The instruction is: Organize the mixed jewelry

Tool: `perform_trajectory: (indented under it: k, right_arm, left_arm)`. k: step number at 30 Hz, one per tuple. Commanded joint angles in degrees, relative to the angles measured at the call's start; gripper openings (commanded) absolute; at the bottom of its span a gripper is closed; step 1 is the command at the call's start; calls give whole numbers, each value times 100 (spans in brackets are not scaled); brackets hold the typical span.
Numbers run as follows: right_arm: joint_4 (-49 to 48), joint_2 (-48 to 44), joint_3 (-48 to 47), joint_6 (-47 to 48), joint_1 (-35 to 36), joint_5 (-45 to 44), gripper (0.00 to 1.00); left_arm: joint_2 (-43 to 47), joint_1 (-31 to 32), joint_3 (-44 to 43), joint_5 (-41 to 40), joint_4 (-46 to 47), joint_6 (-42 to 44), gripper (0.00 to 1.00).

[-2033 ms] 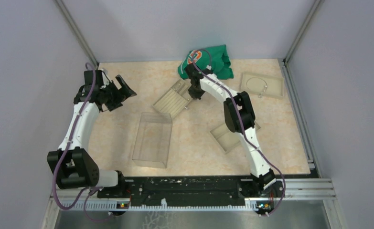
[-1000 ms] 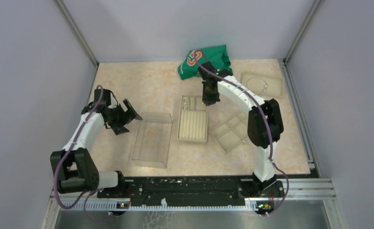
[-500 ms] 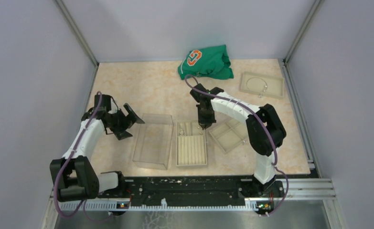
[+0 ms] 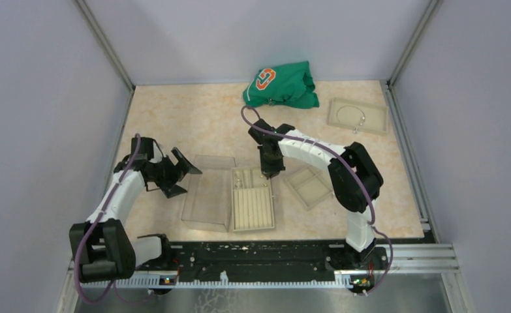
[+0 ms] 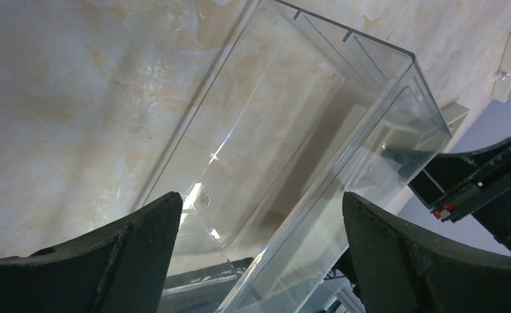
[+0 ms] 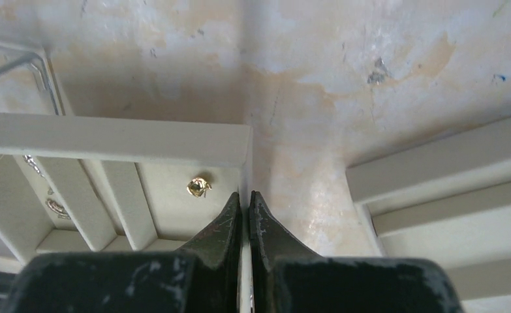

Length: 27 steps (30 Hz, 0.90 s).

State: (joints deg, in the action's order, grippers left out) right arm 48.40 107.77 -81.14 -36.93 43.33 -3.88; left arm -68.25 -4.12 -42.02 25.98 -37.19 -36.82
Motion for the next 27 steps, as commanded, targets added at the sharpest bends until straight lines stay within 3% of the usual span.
perform_trajectory:
  k: [1,15,21,27]
  right_arm:
    - [-1,328,-591,-231,8,-211,0]
    - [179,1411,-1908,-227,-383,-713,0]
    - [420,1859,-2528,-35,-538,-791,0]
    - [154,1775,-2345,250,-558,-600,0]
  left_arm:
    - [135,56,53,309,275,-330,98]
    - [-657,297,-196,268,1778,-971,98]
    - [-1404,298,-979,196,1817,-757,98]
    - [-1587,300,-1221,153,1669,-505,98]
